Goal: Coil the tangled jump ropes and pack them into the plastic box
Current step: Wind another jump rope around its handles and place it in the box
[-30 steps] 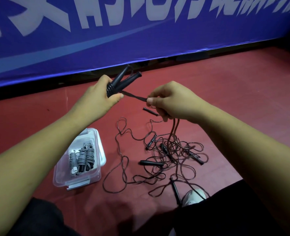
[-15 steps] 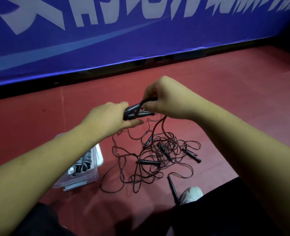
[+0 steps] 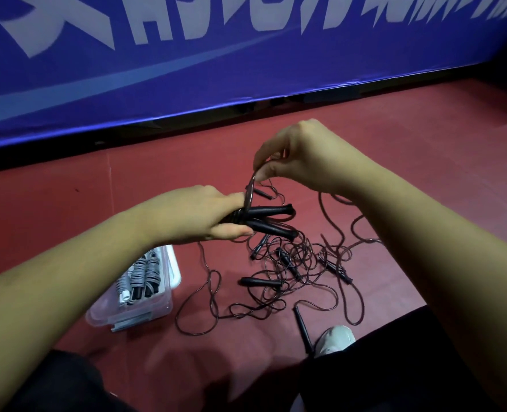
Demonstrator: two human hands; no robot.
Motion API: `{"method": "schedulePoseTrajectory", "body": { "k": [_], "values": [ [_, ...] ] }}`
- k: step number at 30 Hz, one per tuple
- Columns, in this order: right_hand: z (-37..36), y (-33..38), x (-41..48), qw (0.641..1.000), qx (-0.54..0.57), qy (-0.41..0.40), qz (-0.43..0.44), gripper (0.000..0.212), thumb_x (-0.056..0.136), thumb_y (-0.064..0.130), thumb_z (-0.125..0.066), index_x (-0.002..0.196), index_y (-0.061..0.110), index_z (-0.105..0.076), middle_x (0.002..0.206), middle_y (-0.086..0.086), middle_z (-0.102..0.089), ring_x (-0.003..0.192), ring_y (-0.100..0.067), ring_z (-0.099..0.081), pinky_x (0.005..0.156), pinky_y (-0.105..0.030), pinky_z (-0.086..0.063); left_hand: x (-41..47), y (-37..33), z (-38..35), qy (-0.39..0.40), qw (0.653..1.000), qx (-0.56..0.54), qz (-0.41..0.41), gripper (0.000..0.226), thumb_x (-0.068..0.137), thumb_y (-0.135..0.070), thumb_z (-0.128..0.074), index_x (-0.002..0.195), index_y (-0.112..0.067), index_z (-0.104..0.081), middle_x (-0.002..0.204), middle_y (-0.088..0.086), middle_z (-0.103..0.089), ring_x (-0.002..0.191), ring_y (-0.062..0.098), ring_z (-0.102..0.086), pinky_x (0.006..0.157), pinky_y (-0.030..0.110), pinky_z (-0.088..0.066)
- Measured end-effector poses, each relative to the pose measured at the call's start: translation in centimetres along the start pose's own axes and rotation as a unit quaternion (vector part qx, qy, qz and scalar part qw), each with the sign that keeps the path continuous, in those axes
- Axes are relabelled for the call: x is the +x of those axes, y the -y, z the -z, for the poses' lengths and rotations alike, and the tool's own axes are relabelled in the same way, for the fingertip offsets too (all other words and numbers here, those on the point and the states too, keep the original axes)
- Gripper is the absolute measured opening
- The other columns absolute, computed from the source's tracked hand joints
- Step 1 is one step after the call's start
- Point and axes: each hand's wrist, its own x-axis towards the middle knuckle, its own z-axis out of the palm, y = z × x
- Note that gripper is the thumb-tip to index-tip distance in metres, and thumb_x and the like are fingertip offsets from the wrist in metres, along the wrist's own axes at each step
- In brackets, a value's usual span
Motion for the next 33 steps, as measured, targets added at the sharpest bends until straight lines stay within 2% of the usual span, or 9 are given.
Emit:
{"method": "schedulePoseTrajectory", "body": {
  "k": [3, 6, 10, 12, 14, 21, 25, 29, 33],
  "values": [
    [-0.2, -1.1, -0.2, 0.995, 0.084, 0.047, -0.022, 0.011, 0.083, 0.033, -0.077, 0.09, 0.024, -0.079, 0.083, -0.003, -0.075, 0.074, -0.009, -0.064, 0.068, -0.028, -0.049, -0.6, -0.7, 0.1, -0.035, 0.995, -0.097, -0.017, 0.033, 0.089, -0.061, -0.046, 0.112, -0.039, -0.045, 0.061, -0.008, -0.048, 0.055, 0.004, -0.049, 0.05, 0.019, -0.031],
    [-0.8, -1.8, -0.4, 0.977, 0.193, 0.071, -0.058, 0.008, 0.09, 0.02, -0.071, 0.086, 0.023, -0.078, 0.075, -0.019, -0.07, 0.063, -0.02, -0.055, 0.06, -0.033, -0.044, -1.0, -0.8, 0.6, -0.126, 0.975, -0.182, -0.006, 0.031, 0.08, -0.065, -0.048, 0.096, -0.039, -0.045, 0.057, -0.007, -0.05, 0.054, 0.007, -0.051, 0.048, 0.018, -0.034],
    [-1.2, -2.0, -0.7, 0.955, 0.274, 0.085, -0.079, 0.02, 0.097, 0.012, -0.06, 0.082, 0.006, -0.071, 0.065, -0.019, -0.057, 0.059, -0.023, -0.049, 0.056, -0.035, -0.04, -1.1, -0.4, 1.3, -0.215, 0.926, -0.309, 0.036, 0.043, 0.076, -0.059, -0.058, 0.116, -0.05, -0.043, 0.08, 0.007, -0.064, 0.058, 0.018, -0.055, 0.058, 0.029, -0.045],
    [-1.7, -1.9, -0.8, 0.945, 0.301, 0.105, -0.073, 0.026, 0.101, 0.014, -0.055, 0.081, 0.018, -0.071, 0.07, -0.015, -0.057, 0.062, -0.025, -0.05, 0.061, -0.041, -0.04, -1.0, -0.4, 1.6, -0.236, 0.909, -0.342, 0.017, 0.05, 0.083, -0.046, -0.062, 0.129, -0.052, -0.043, 0.101, -0.017, -0.066, 0.071, 0.006, -0.06, 0.069, 0.021, -0.048],
    [-2.0, -1.9, -0.8, 0.939, 0.315, 0.111, -0.078, 0.026, 0.103, 0.023, -0.051, 0.085, 0.017, -0.069, 0.071, -0.016, -0.057, 0.066, -0.025, -0.051, 0.065, -0.041, -0.038, -0.8, 0.0, 1.9, -0.258, 0.895, -0.363, 0.024, 0.046, 0.085, -0.037, -0.064, 0.127, -0.047, -0.048, 0.09, -0.034, -0.062, 0.069, -0.011, -0.056, 0.067, 0.007, -0.042],
    [-2.2, -0.8, -0.7, 0.939, 0.312, 0.099, -0.104, 0.031, 0.104, 0.029, -0.049, 0.094, 0.008, -0.07, 0.066, -0.004, -0.049, 0.06, -0.022, -0.045, 0.062, -0.039, -0.034, -0.3, 1.7, 2.4, -0.299, 0.858, -0.407, 0.096, 0.028, 0.078, -0.054, -0.06, 0.097, -0.035, -0.052, 0.056, -0.014, -0.054, 0.045, 0.005, -0.044, 0.046, 0.019, -0.035],
    [-2.4, 0.2, -0.7, 0.95, 0.272, 0.069, -0.138, 0.026, 0.104, 0.026, -0.051, 0.098, 0.005, -0.066, 0.062, 0.0, -0.05, 0.048, -0.01, -0.042, 0.05, -0.024, -0.035, -0.2, 2.6, 2.2, -0.308, 0.869, -0.362, 0.136, 0.017, 0.088, -0.043, -0.064, 0.094, -0.034, -0.05, 0.055, -0.014, -0.054, 0.044, 0.003, -0.045, 0.049, 0.025, -0.036],
    [-2.2, 1.0, -0.6, 0.976, 0.181, 0.02, -0.12, 0.016, 0.098, 0.026, -0.061, 0.093, 0.01, -0.058, 0.058, 0.003, -0.055, 0.045, -0.008, -0.043, 0.049, -0.024, -0.037, -0.2, 3.0, 2.1, -0.322, 0.882, -0.297, 0.175, 0.016, 0.094, -0.036, -0.064, 0.099, -0.028, -0.05, 0.064, -0.008, -0.054, 0.047, 0.001, -0.048, 0.054, 0.022, -0.04],
    [-2.1, 1.8, -0.5, 0.992, 0.087, 0.013, -0.093, 0.015, 0.099, 0.026, -0.059, 0.087, 0.017, -0.061, 0.059, 0.003, -0.058, 0.042, -0.004, -0.051, 0.046, -0.018, -0.038, -0.2, 3.2, 1.6, -0.302, 0.894, -0.273, 0.19, 0.019, 0.093, -0.041, -0.063, 0.1, -0.03, -0.05, 0.069, 0.001, -0.06, 0.055, 0.015, -0.055, 0.062, 0.033, -0.048]
  ]
}}
